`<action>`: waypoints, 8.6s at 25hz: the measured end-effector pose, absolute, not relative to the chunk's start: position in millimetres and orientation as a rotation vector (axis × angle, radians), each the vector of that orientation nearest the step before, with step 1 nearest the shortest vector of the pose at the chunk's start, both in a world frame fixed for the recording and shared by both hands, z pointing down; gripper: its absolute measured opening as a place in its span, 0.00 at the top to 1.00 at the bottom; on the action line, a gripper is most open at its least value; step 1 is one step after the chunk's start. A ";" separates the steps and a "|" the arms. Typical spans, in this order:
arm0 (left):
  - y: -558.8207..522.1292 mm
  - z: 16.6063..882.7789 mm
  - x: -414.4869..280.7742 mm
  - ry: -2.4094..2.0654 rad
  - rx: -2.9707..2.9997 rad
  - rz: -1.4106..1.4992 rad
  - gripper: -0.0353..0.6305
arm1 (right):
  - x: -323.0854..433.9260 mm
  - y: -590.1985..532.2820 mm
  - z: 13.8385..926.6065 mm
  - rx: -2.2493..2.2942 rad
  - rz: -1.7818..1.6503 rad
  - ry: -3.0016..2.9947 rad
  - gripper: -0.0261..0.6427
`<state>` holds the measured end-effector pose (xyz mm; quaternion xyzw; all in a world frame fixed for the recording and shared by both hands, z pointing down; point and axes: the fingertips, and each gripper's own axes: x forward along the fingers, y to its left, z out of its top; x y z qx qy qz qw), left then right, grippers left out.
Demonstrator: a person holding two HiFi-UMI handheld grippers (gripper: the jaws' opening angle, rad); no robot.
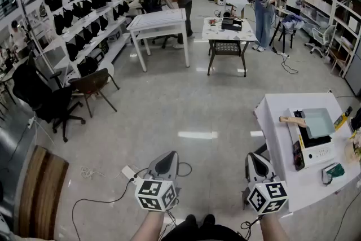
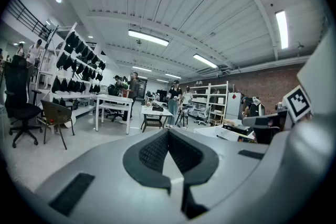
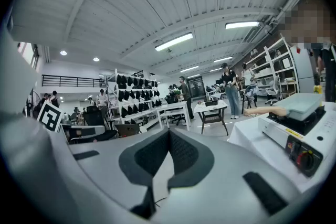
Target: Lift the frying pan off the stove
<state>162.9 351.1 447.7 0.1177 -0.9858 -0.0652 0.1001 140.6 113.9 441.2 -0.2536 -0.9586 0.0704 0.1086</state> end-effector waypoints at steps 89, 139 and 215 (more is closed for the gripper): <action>90.8 472.1 -270.3 -2.457 1.354 -0.087 0.80 | -108.1 -66.5 408.0 0.284 0.471 -2.953 0.75; -208.2 506.4 -139.0 -0.973 1.950 -0.259 0.66 | 7.7 -184.7 500.9 1.432 1.174 -2.589 0.75; -254.2 535.8 -49.0 -0.429 1.560 -0.178 0.71 | -98.7 -198.9 513.9 0.533 1.809 -2.535 0.69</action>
